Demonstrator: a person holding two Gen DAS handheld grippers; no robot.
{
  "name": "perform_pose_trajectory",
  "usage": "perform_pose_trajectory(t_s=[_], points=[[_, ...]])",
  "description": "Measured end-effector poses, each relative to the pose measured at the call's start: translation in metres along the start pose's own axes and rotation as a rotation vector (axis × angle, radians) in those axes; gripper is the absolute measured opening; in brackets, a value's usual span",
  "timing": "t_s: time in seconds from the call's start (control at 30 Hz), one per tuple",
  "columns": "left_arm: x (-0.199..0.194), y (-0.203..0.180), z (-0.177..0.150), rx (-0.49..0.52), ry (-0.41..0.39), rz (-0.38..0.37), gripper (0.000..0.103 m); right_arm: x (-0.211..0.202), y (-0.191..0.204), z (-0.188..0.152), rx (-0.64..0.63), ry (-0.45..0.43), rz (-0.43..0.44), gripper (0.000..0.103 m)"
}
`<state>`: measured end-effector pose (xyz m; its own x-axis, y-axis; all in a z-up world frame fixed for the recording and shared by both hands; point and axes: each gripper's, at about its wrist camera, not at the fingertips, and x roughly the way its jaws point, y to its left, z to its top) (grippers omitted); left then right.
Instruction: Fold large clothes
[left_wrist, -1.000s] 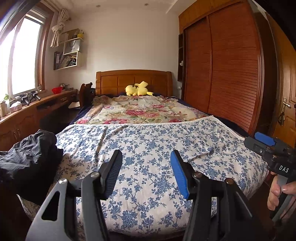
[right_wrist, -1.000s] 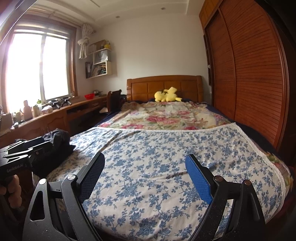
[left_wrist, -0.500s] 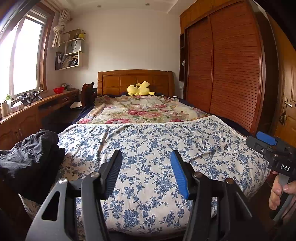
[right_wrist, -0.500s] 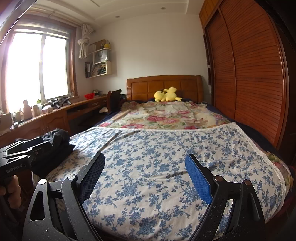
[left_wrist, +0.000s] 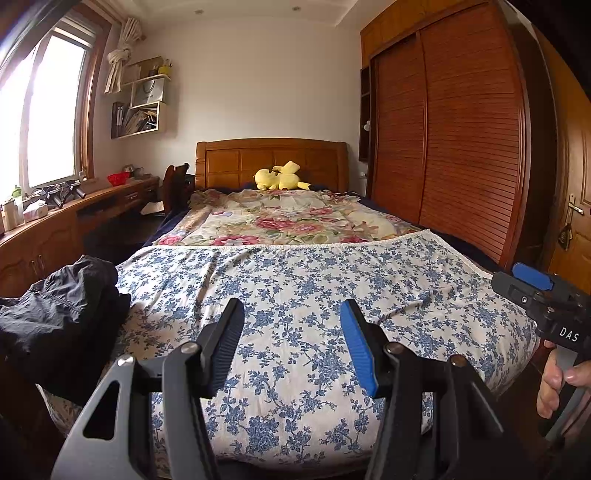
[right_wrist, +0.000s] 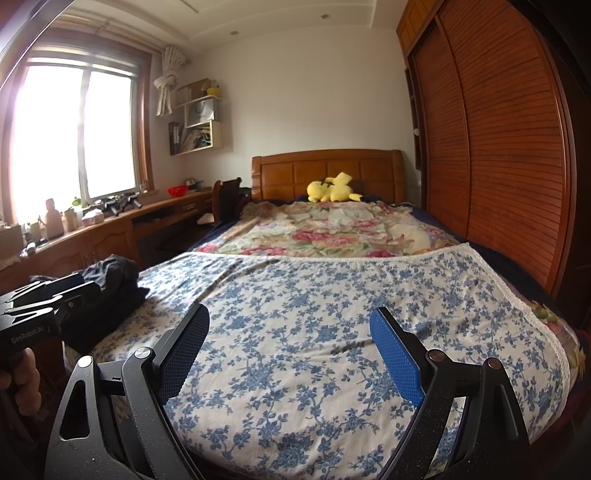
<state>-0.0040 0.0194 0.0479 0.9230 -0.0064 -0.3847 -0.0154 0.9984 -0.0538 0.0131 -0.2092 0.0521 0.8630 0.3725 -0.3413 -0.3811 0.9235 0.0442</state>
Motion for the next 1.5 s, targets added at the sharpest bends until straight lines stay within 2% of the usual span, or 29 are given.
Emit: perform_pose_trajectory(t_s=[1.5], points=[[-0.0075, -0.0059, 0.0007, 0.004, -0.011, -0.002, 0.053, 0.0001, -0.0005, -0.0023, -0.002, -0.004, 0.001, 0.090]])
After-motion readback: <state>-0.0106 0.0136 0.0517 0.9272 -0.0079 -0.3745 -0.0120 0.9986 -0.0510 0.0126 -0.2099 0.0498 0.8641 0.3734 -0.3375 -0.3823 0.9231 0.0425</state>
